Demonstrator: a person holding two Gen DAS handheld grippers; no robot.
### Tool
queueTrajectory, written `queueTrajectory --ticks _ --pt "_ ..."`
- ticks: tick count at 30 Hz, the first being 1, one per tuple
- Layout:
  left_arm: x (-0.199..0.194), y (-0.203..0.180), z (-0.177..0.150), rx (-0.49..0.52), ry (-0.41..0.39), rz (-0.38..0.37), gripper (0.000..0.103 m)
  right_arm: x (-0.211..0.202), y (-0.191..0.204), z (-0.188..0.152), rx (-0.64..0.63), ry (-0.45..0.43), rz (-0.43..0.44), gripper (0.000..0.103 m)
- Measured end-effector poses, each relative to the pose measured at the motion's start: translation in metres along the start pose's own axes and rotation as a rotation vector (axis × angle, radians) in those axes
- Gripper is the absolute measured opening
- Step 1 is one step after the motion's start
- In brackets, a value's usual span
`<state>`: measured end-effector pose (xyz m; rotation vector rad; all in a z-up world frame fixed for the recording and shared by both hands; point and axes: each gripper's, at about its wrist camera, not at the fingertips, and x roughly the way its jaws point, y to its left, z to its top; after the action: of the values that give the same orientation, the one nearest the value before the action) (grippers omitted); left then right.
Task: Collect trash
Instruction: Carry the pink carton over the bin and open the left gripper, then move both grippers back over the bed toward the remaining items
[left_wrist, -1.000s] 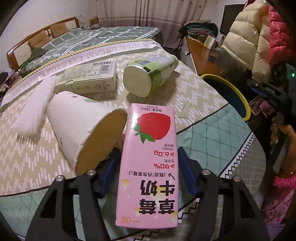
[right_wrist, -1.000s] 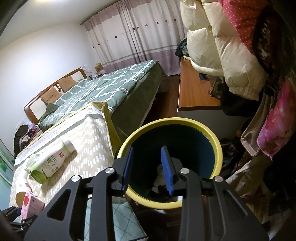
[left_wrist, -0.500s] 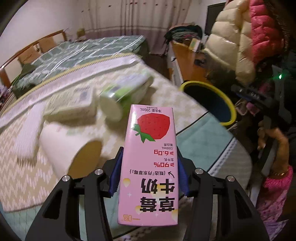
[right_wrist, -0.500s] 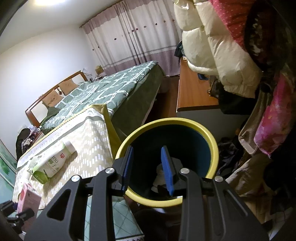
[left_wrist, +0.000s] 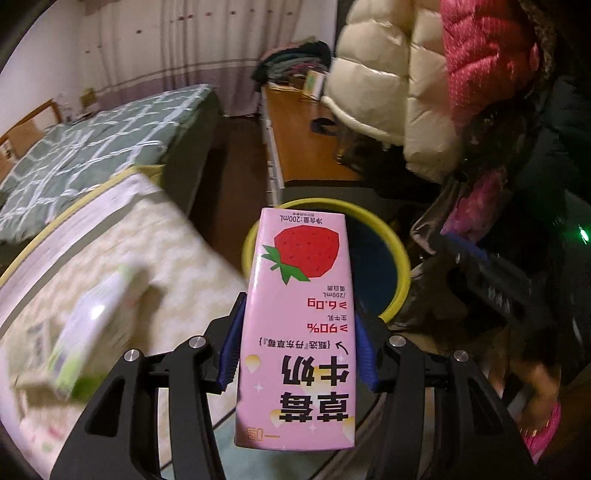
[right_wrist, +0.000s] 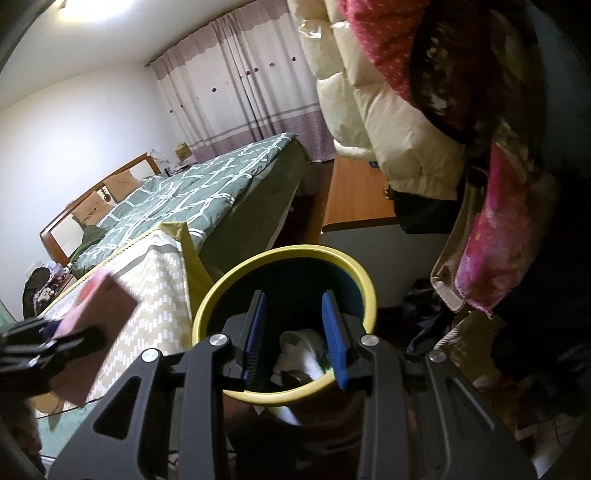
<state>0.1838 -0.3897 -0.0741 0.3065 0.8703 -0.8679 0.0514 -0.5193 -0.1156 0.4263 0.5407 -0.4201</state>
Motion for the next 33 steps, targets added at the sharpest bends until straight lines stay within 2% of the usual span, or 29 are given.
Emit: queueTrajectory --ticks 5,9,10,11,12,17,23,33 --pt "0.049 -0.027 0.031 0.022 0.036 -0.014 0.051 0.001 -0.015 -0.001 0.017 0.002 -0.016 0.031" --pt "0.081 -0.037 0.051 0.009 0.047 0.007 0.054 0.002 -0.027 -0.002 0.032 0.005 -0.035 0.036" --pt "0.085 -0.037 0.055 0.002 0.046 0.023 0.075 0.003 -0.03 -0.003 0.039 0.007 -0.038 0.036" --pt "0.087 -0.036 0.058 -0.004 0.035 0.039 0.088 0.004 -0.031 -0.003 0.043 0.009 -0.04 0.036" --pt "0.085 -0.034 0.06 -0.012 0.012 0.056 0.088 0.005 -0.032 -0.004 0.046 0.012 -0.043 0.036" --pt "0.042 -0.018 0.052 -0.056 -0.057 0.052 0.088 0.006 -0.024 -0.005 0.033 0.024 -0.026 0.036" --pt "-0.042 0.023 -0.008 -0.129 -0.145 0.099 0.092 0.01 0.016 -0.01 -0.028 0.043 0.029 0.038" --pt "-0.164 0.107 -0.116 -0.301 -0.25 0.326 0.093 0.015 0.116 -0.035 -0.168 0.115 0.184 0.04"
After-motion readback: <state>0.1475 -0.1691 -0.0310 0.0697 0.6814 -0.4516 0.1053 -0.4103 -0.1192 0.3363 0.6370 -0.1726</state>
